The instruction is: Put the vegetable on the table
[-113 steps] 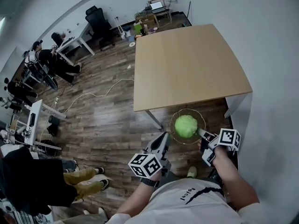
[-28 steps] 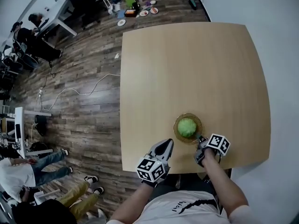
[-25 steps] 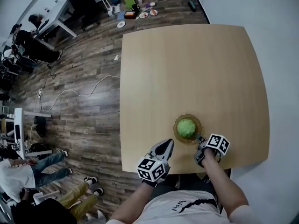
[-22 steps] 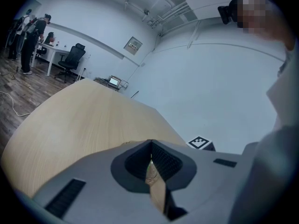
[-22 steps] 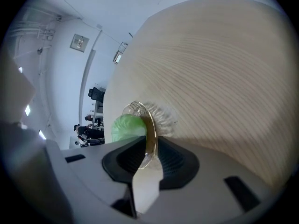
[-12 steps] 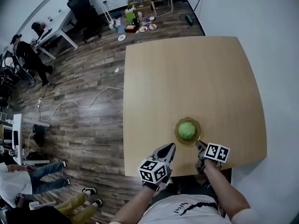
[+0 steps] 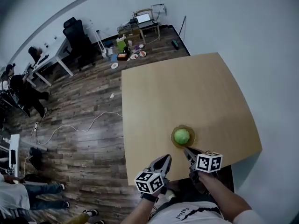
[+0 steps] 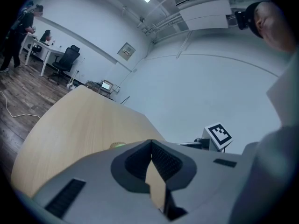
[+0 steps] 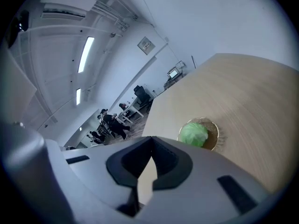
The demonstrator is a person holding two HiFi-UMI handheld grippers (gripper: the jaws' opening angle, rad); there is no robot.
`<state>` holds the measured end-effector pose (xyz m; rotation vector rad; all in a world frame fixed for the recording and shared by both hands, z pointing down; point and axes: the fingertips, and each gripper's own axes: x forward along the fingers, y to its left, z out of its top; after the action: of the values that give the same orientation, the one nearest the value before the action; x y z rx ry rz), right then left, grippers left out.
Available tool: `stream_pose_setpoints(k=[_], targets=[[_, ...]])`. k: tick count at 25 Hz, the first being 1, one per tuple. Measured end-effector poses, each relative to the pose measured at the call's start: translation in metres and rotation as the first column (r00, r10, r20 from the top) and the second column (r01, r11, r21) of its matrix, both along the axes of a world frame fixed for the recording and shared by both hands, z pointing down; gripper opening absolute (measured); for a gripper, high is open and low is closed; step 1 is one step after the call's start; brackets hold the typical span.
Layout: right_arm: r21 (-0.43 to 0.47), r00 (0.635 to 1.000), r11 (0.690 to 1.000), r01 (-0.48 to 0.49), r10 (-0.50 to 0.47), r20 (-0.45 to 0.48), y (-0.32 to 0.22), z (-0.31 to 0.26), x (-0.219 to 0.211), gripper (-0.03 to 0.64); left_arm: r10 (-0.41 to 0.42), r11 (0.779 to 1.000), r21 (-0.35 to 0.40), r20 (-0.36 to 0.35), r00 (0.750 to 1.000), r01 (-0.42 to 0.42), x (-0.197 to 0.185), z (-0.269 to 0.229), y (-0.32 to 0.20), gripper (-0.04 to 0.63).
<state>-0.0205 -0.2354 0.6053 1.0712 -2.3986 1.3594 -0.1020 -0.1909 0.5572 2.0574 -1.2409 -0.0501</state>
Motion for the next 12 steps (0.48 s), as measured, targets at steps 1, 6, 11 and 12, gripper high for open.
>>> stream_pose_setpoints(k=[1,6,11,12], targets=[[0.017,1.000,1.000,0.004,-0.004,0.006,0.006,-0.009,-0.003,0.015,0.003,1.000,0.015,0.002,1.000,-0.003,-0.001,-0.008,0.005,0.013],[0.095,1.000,0.995,0.015,-0.017,0.013,0.035,-0.047,-0.012,0.015,0.010,0.998,0.065,0.023,1.000,-0.011,-0.005,-0.041,0.029,0.013],[0.178,0.999,0.984,0.026,-0.031,0.028,0.053,-0.079,-0.019,0.015,0.007,0.994,0.106,0.048,0.999,-0.012,-0.009,-0.062,0.048,0.014],[0.193,0.999,0.981,0.028,-0.034,0.029,0.057,-0.086,-0.020,0.015,0.006,0.993,0.116,0.053,0.999,-0.012,-0.009,-0.067,0.052,0.014]])
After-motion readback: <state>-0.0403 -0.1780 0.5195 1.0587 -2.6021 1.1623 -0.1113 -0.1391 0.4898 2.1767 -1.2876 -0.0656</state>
